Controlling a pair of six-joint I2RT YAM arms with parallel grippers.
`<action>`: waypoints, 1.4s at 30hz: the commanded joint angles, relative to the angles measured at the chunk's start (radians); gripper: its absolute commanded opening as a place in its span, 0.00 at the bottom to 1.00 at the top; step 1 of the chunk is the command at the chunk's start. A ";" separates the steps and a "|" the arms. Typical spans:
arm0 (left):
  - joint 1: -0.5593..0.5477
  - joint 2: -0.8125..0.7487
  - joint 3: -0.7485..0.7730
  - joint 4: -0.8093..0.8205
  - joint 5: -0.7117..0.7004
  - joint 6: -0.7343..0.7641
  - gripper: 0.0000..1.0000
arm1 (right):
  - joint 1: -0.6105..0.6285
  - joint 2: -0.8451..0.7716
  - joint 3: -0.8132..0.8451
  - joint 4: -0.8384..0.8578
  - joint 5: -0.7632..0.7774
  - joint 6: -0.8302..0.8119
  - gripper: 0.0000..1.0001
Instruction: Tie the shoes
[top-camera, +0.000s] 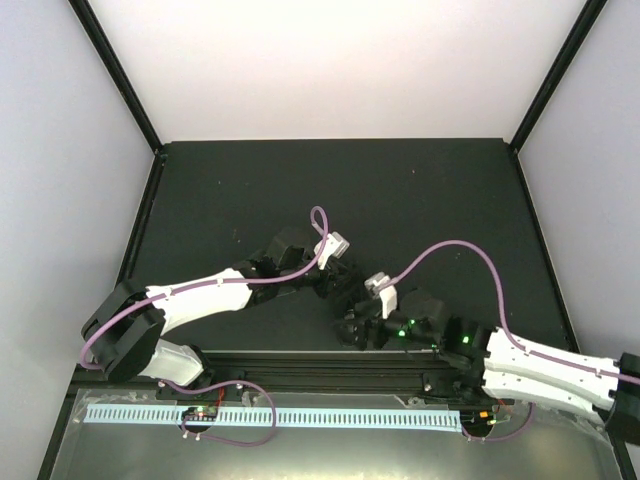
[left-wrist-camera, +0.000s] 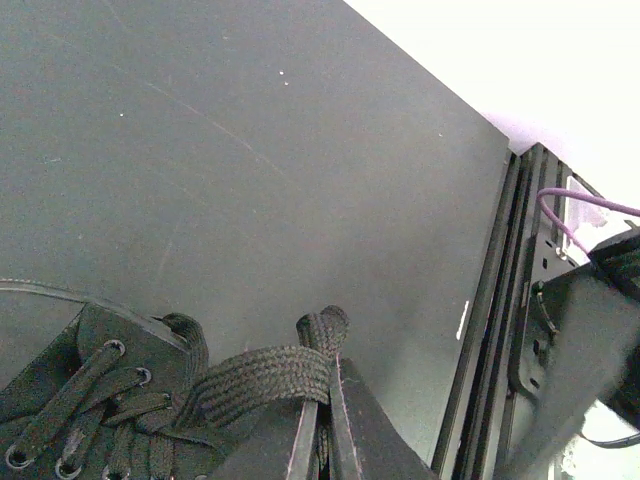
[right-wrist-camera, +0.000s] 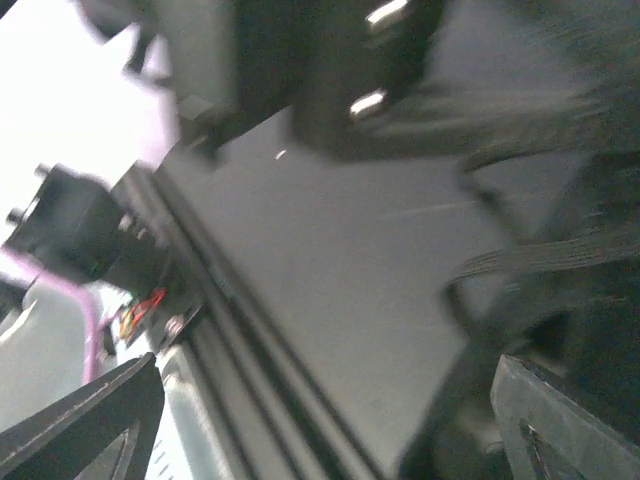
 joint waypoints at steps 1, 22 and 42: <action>0.007 -0.027 0.039 0.007 -0.004 0.007 0.02 | -0.172 -0.068 -0.088 0.051 -0.055 -0.030 0.93; 0.008 -0.016 0.045 0.015 0.016 0.008 0.02 | -0.449 0.325 -0.150 0.608 -0.272 -0.121 0.60; 0.009 -0.013 0.048 0.009 0.022 0.009 0.01 | -0.451 0.546 -0.081 0.675 -0.207 -0.121 0.11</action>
